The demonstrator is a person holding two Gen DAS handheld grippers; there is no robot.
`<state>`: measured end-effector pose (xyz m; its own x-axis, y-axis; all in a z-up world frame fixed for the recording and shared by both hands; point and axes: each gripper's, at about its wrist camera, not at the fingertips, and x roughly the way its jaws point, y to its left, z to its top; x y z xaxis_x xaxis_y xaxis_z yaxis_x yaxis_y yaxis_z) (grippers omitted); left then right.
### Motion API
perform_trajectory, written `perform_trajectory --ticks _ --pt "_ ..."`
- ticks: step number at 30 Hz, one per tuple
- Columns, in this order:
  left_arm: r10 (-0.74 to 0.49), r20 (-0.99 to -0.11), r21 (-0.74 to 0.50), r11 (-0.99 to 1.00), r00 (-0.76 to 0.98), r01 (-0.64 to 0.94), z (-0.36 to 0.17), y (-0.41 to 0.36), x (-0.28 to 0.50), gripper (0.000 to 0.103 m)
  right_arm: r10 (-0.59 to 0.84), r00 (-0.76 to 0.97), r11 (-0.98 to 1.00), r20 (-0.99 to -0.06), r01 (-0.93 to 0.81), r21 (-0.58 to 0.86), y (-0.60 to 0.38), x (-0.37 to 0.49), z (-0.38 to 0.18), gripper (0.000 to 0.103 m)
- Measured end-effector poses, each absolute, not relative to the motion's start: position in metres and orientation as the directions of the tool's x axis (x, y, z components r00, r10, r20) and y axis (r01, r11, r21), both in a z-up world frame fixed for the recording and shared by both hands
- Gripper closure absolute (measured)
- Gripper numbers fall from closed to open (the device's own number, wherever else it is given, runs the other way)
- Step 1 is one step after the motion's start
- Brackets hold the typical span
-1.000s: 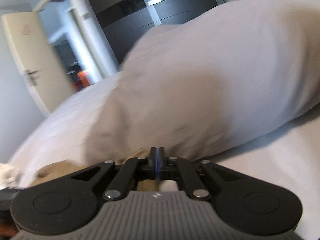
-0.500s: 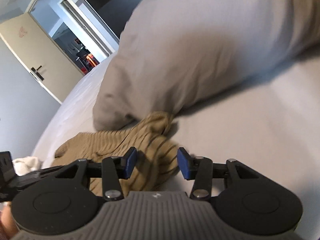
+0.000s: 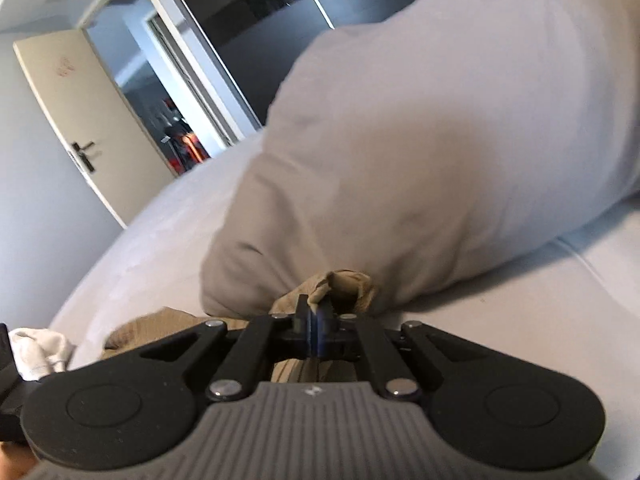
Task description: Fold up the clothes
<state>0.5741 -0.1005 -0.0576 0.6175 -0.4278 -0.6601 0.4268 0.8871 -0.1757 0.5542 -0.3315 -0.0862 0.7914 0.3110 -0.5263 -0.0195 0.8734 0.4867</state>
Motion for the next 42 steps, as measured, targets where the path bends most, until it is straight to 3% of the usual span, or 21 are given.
perform_trajectory --ticks 1,2,3,4,7,10,12,21,29,36,42 --pt "-0.399 -0.681 -0.15 0.897 0.615 0.416 -0.06 -0.104 0.576 0.103 0.293 0.789 0.881 -0.539 -0.005 0.473 -0.331 0.554 -0.089 0.089" --pt "-0.368 -0.697 -0.121 0.906 0.615 0.405 -0.063 -0.106 0.576 0.103 0.273 0.778 0.89 -0.565 0.018 0.455 -0.33 0.555 -0.092 0.055" --pt "-0.34 -0.711 -0.095 0.914 0.615 0.396 -0.066 -0.108 0.576 0.103 0.251 0.78 0.896 -0.574 0.037 0.443 -0.33 0.552 -0.093 0.038" --pt "-0.341 -0.707 -0.09 0.912 0.619 0.399 -0.065 -0.108 0.575 0.103 0.229 0.781 0.901 -0.582 0.057 0.43 -0.331 0.549 -0.094 0.027" --pt "-0.342 -0.701 -0.079 0.909 0.625 0.408 -0.062 -0.104 0.571 0.098 0.203 0.77 0.935 -0.604 0.03 0.353 -0.335 0.539 -0.096 0.028" --pt "-0.342 -0.673 -0.119 0.925 0.655 0.361 -0.048 -0.087 0.568 0.068 0.179 0.764 0.949 -0.62 0.032 0.314 -0.341 0.522 -0.09 0.028" --pt "-0.344 -0.637 -0.142 0.932 0.69 0.334 -0.03 -0.067 0.561 0.058 0.155 0.767 0.957 -0.623 0.041 0.288 -0.345 0.509 -0.084 0.026" --pt "-0.222 -0.619 -0.085 0.972 0.754 0.217 0.051 0.071 0.49 0.058 0.16 0.729 0.973 -0.666 -0.003 0.23 -0.335 0.438 -0.034 0.023" --pt "-0.107 -0.703 -0.054 0.994 0.704 0.097 0.08 0.212 0.377 0.056 0.221 0.696 0.975 -0.683 -0.142 0.171 -0.235 0.348 0.011 0.022" --pt "-0.049 -0.807 -0.05 0.999 0.589 0.014 0.049 0.307 0.277 0.052 0.377 0.605 0.918 -0.701 -0.347 0.194 -0.108 0.257 0.02 0.022" --pt "-0.108 -0.876 -0.178 0.978 0.47 -0.108 -0.001 0.353 0.22 0.051 0.44 0.558 0.86 -0.704 -0.487 0.151 -0.008 0.183 0.018 0.022"
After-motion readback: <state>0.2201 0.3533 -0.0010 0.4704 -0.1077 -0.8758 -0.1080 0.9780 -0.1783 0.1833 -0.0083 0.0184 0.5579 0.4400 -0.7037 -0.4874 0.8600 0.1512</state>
